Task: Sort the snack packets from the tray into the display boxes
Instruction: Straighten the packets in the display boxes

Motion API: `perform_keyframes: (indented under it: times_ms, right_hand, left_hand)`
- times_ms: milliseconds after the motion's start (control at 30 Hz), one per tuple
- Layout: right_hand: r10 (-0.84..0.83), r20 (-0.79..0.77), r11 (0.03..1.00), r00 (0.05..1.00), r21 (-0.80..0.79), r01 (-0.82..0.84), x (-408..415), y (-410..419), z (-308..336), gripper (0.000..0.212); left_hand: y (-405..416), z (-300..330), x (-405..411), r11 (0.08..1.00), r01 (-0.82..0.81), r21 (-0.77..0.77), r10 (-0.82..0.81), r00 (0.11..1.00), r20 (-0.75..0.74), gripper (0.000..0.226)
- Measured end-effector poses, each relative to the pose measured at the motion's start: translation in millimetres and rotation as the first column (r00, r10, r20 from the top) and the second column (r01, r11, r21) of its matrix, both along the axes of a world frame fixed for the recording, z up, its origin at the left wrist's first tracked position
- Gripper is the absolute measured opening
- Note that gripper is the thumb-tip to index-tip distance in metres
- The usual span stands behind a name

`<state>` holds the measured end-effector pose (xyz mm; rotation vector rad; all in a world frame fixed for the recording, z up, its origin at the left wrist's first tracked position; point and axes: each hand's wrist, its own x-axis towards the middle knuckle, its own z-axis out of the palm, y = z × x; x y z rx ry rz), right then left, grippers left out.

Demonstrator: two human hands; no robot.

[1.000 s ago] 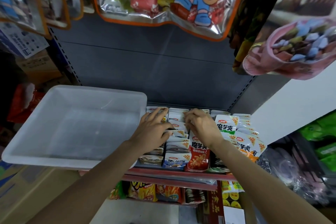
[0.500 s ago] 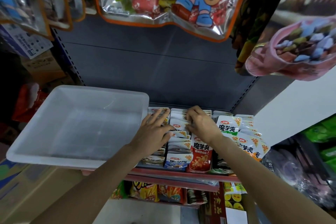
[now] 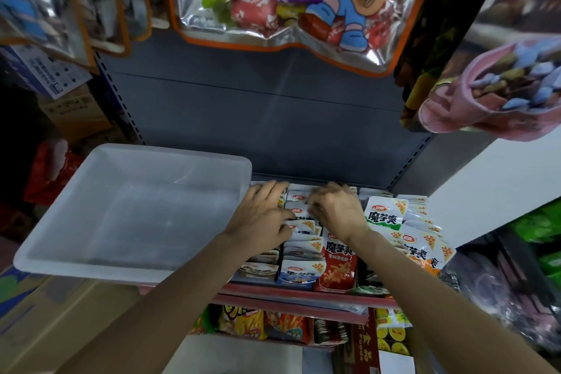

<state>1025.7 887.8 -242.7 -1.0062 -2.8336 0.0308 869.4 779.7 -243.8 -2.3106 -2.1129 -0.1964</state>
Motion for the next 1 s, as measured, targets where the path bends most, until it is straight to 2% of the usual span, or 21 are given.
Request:
perform_keyframes:
  times_ms: [33,100,233,333,400,533,633,700,767,867,933,1000]
  right_hand:
    - [-0.005,-0.079,1.000,0.997,0.017,0.006,5,-2,0,0.010]
    - [-0.010,-0.117,1.000,0.993,0.015,0.012,13,-9,-2,0.018]
    - [-0.011,-0.047,0.981,0.999,-0.196,0.001,12,-12,-5,0.004]
    - [-0.011,0.050,0.972,0.999,-0.236,0.022,4,1,-3,0.015]
    - [0.006,0.097,0.981,0.995,-0.194,0.013,2,5,-6,0.016]
    - [-0.027,0.028,0.998,0.999,-0.052,0.028,3,0,-13,0.010]
    - [-0.016,-0.004,0.999,1.000,0.043,0.016,7,-5,-21,0.024]
    - [-0.018,0.011,0.999,1.000,0.048,0.017,6,-8,-20,0.024]
    - [-0.023,0.006,0.998,1.000,-0.059,0.023,4,-4,-14,0.016]
    - [-0.049,-0.137,0.947,0.989,-0.322,0.002,11,2,-1,0.027]
    - [-0.032,-0.248,0.945,0.968,-0.324,-0.052,19,1,5,0.022]
    - [0.017,-0.274,0.951,0.962,-0.292,-0.100,26,-2,8,0.012]
  left_hand:
    - [2,0,1,1.000,0.019,0.019,-0.019,1.000,0.000,0.038]
    - [2,-2,2,0.999,0.025,-0.035,-0.023,0.998,0.060,0.037]
    - [1,-4,-1,0.996,0.022,-0.092,-0.013,0.996,0.093,0.048]
    - [2,-1,-2,0.994,0.030,-0.107,-0.020,0.995,0.100,0.051]
    - [2,-2,-2,0.992,0.029,-0.120,-0.018,0.996,0.088,0.045]
    - [-2,-7,-5,0.998,0.045,-0.037,-0.038,0.984,0.172,0.039]
    - [-5,-12,-7,0.999,0.039,-0.020,-0.034,0.980,0.198,0.031]
    - [-6,-12,-6,0.999,0.032,-0.006,-0.030,0.974,0.225,0.033]
    - [-7,-12,-6,0.999,0.033,0.004,-0.033,0.967,0.252,0.035]
    - [-11,-11,-8,0.997,0.061,0.041,-0.070,0.954,0.293,0.031]
    - [-14,-13,-9,0.991,0.090,0.098,-0.114,0.955,0.273,0.031]
    - [-16,-14,-10,0.984,0.117,0.131,-0.147,0.958,0.246,0.032]
